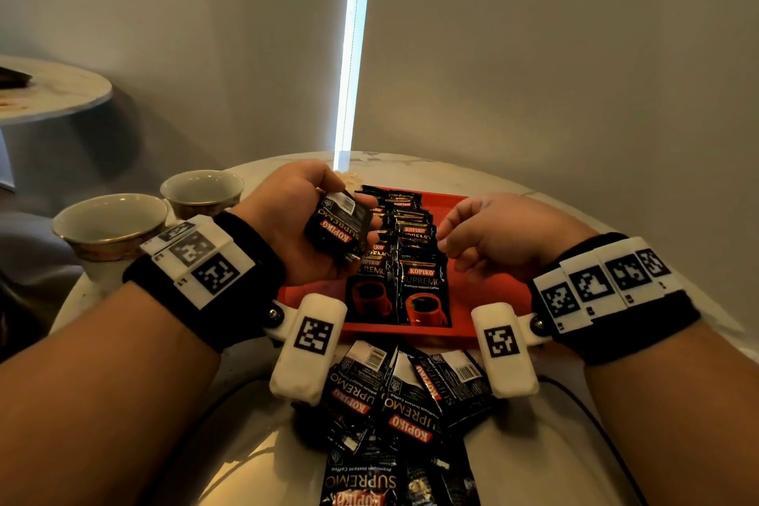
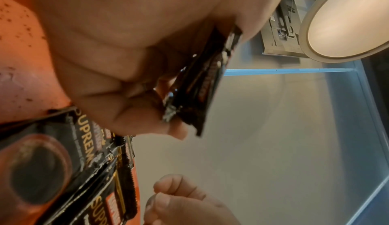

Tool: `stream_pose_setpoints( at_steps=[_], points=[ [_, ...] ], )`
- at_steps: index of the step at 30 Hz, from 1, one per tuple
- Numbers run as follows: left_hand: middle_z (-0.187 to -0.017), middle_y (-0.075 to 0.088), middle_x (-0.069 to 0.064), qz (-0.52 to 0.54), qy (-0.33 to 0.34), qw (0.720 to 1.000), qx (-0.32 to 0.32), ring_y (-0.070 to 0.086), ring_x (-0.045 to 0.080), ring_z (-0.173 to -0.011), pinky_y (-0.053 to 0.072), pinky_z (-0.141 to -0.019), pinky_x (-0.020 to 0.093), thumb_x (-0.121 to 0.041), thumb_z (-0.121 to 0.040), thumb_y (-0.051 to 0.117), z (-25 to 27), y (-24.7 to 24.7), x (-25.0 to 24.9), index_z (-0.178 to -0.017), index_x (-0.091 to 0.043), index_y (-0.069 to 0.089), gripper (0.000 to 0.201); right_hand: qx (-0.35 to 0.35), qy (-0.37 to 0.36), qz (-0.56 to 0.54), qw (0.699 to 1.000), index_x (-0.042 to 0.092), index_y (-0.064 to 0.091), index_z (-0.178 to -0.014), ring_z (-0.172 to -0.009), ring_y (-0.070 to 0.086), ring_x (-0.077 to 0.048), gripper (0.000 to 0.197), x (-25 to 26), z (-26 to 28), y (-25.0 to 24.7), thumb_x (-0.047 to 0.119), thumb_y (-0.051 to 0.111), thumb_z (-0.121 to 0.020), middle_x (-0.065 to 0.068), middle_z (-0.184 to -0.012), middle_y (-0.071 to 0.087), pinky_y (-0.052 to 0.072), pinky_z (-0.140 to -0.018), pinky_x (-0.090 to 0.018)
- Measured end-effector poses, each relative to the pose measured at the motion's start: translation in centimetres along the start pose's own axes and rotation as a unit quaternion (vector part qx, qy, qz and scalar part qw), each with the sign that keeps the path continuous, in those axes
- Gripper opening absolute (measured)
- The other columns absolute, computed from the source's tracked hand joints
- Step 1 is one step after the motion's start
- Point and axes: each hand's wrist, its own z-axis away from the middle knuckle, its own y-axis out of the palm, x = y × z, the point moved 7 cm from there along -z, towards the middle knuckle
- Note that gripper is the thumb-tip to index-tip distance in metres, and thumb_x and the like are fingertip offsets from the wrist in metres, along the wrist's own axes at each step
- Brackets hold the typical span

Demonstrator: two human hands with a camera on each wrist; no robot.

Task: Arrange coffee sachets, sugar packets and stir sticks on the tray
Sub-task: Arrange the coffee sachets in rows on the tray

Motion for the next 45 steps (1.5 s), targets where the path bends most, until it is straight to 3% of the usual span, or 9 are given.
stream_pose_setpoints(
  at_steps=[9, 16, 20, 25, 29, 32, 37, 42, 45],
  points=[
    [-0.115, 0.072, 0.016, 0.028, 0.086, 0.996, 0.019, 0.072, 0.028, -0.086, 0.056, -0.065, 0.031, -0.016, -0.096, 0.037, 0.0, 0.5, -1.4, -0.130, -0.009, 0.060, 0.041, -0.023, -0.120, -0.070, 0.990, 0.010, 0.067, -0.094, -0.062, 0.059, -0.018, 0.019, 2.9, 1.4, 0.0, -0.007, 0.066, -0.087, -0.009, -0.080, 0.064, 0.049, -0.053, -0.032],
    [-0.093, 0.070, 0.013, 0.019, 0.092, 0.995, 0.029, 0.068, 0.017, -0.066, 0.054, -0.052, 0.025, -0.019, -0.100, 0.046, -0.1, 1.1, -1.1, -0.122, -0.001, 0.056, 0.030, -0.018, -0.270, -0.082, 0.959, 0.032, 0.075, -0.105, -0.081, 0.066, -0.007, 0.043, 5.8, 3.3, 0.9, -0.006, 0.068, -0.085, 0.003, -0.101, 0.071, 0.054, -0.069, -0.024],
    [-0.089, 0.066, 0.010, 0.008, 0.089, 0.995, 0.033, 0.063, 0.016, -0.069, 0.053, -0.053, 0.023, -0.019, -0.101, 0.046, 0.0, 1.5, -1.0, -0.111, -0.004, 0.058, 0.022, -0.025, -0.267, -0.069, 0.961, 0.023, 0.077, -0.098, -0.067, 0.067, -0.002, 0.030, 5.9, 3.5, 1.4, -0.003, 0.067, -0.088, 0.007, -0.077, 0.074, 0.050, -0.060, -0.016],
    [-0.113, 0.063, 0.015, 0.004, 0.087, 0.995, 0.042, 0.064, 0.023, -0.091, 0.054, -0.068, 0.029, -0.037, -0.100, 0.049, -0.1, 1.5, -0.9, -0.138, -0.001, 0.054, 0.052, -0.043, -0.268, -0.083, 0.959, 0.022, 0.078, -0.092, -0.072, 0.069, -0.001, 0.023, 5.8, 3.2, 1.1, 0.002, 0.068, -0.088, 0.005, -0.086, 0.077, 0.049, -0.057, -0.013],
    [-0.106, 0.065, 0.015, 0.041, 0.074, 0.995, 0.050, 0.063, 0.022, -0.079, 0.053, -0.055, 0.027, -0.028, -0.099, 0.039, -0.4, 1.3, -1.0, -0.124, -0.004, 0.059, 0.039, -0.050, -0.266, -0.094, 0.958, 0.019, 0.078, -0.094, -0.072, 0.069, 0.002, 0.021, 5.7, 3.3, 1.0, 0.001, 0.067, -0.090, 0.007, -0.085, 0.077, 0.047, -0.057, -0.009],
    [-0.100, 0.065, 0.016, 0.043, 0.081, 0.995, 0.038, 0.065, 0.023, -0.073, 0.056, -0.055, 0.028, -0.019, -0.097, 0.037, -0.5, 0.9, -1.1, -0.117, -0.004, 0.055, 0.031, -0.085, -0.270, -0.115, 0.952, 0.026, 0.079, -0.089, -0.076, 0.069, 0.000, 0.023, 5.6, 3.1, 0.7, 0.006, 0.068, -0.090, 0.006, -0.089, 0.078, 0.048, -0.058, -0.014],
    [-0.099, 0.066, 0.013, 0.000, 0.106, 0.992, 0.069, 0.066, 0.023, -0.081, 0.057, -0.079, 0.036, -0.014, -0.088, 0.052, -0.4, 1.0, -1.5, -0.113, -0.004, 0.061, 0.029, -0.197, -0.228, -0.276, 0.913, 0.017, 0.072, -0.088, -0.074, 0.067, -0.017, 0.008, 4.1, 1.8, -2.1, 0.009, 0.072, -0.088, -0.001, -0.080, 0.074, 0.046, -0.053, -0.027],
    [-0.084, 0.067, 0.008, -0.020, 0.099, 0.990, 0.094, 0.066, 0.017, -0.067, 0.058, -0.066, 0.029, -0.013, -0.086, 0.058, -0.3, 1.2, -1.3, -0.101, -0.007, 0.065, 0.018, -0.201, -0.190, -0.343, 0.898, 0.009, 0.065, -0.091, -0.061, 0.060, -0.016, 0.005, 3.2, 1.1, -2.0, 0.006, 0.062, -0.094, -0.003, -0.066, 0.062, 0.044, -0.045, -0.026],
    [-0.106, 0.068, 0.017, -0.044, 0.116, 0.989, 0.087, 0.066, 0.027, -0.091, 0.055, -0.078, 0.035, -0.013, -0.086, 0.064, -0.1, 0.9, -1.4, -0.122, 0.006, 0.060, 0.041, -0.211, -0.172, -0.367, 0.890, 0.009, 0.063, -0.090, -0.062, 0.063, -0.017, 0.007, 2.8, 0.8, -2.0, 0.006, 0.059, -0.095, -0.007, -0.073, 0.064, 0.046, -0.044, -0.026]
  ],
)
